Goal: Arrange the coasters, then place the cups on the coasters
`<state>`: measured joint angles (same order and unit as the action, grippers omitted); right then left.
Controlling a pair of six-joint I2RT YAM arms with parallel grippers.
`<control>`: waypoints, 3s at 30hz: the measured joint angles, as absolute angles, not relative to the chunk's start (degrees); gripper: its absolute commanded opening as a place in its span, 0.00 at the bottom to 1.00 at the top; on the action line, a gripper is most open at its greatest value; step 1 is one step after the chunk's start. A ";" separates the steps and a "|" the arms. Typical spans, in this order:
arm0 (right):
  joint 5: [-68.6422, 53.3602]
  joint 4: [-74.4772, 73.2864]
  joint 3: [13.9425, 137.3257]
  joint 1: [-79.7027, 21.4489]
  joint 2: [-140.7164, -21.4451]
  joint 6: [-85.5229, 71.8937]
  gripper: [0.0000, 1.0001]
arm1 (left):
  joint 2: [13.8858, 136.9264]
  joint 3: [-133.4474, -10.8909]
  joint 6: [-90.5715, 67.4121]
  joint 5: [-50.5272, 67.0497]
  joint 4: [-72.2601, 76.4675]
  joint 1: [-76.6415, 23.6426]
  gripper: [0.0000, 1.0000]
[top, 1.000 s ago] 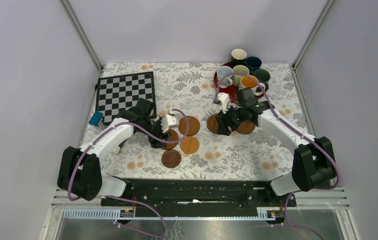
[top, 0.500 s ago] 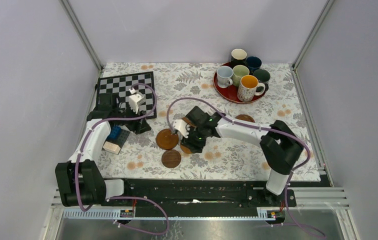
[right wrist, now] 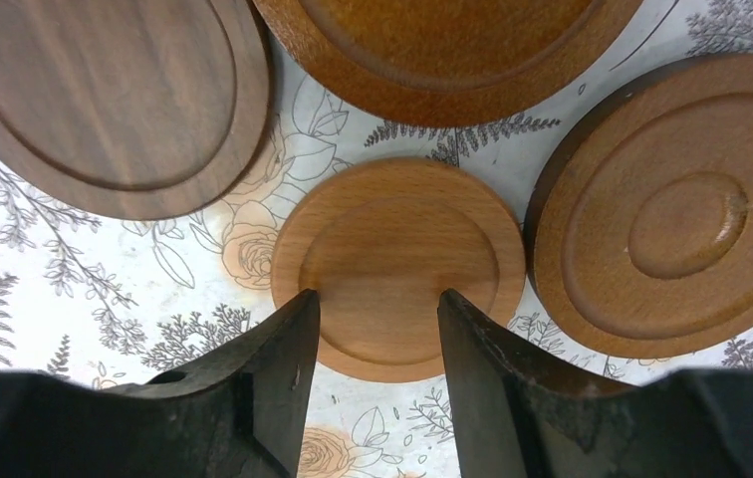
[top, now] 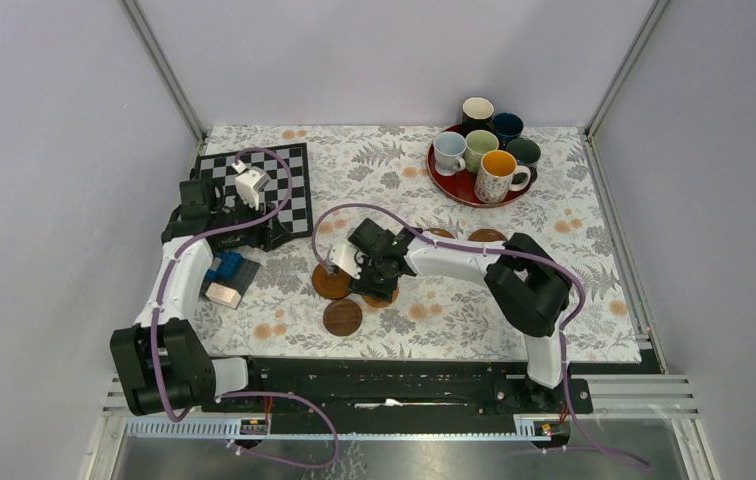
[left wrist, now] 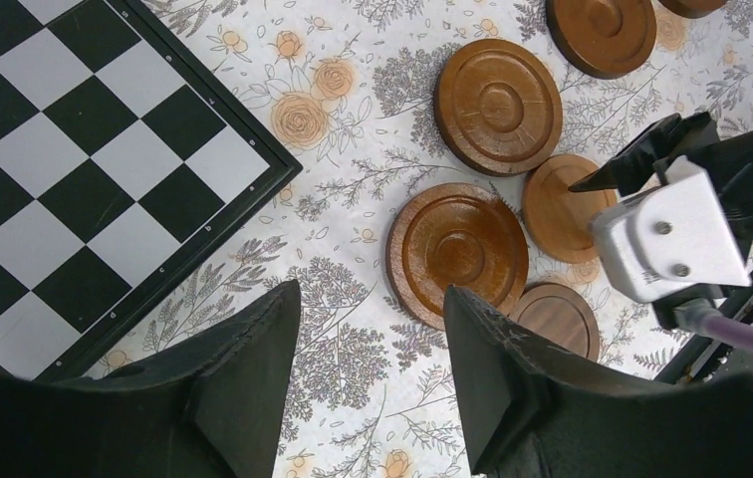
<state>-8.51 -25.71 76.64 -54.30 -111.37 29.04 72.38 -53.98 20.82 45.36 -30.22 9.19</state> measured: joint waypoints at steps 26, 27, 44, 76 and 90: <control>-5.15 -34.24 70.37 -50.28 -107.09 32.56 0.46 | 72.49 -54.06 22.33 46.28 -29.43 9.21 0.61; -5.13 -34.30 69.36 -49.34 -106.34 32.80 0.47 | 72.49 -54.06 22.48 46.30 -29.43 9.21 0.61; -3.27 -39.13 53.08 -31.33 -92.97 40.34 0.48 | 73.73 -54.06 25.02 47.13 -30.28 8.27 0.62; -9.21 -45.36 55.40 -20.82 -81.58 45.76 0.61 | 73.03 -47.51 48.86 35.48 -42.98 -16.27 0.66; -22.33 -41.60 58.00 -17.30 -80.82 32.58 0.68 | 75.66 -43.68 59.61 26.61 -40.47 -30.22 0.65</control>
<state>-22.33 -41.60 58.00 -17.30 -80.82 32.58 75.66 -43.68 59.61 26.61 -40.47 -30.22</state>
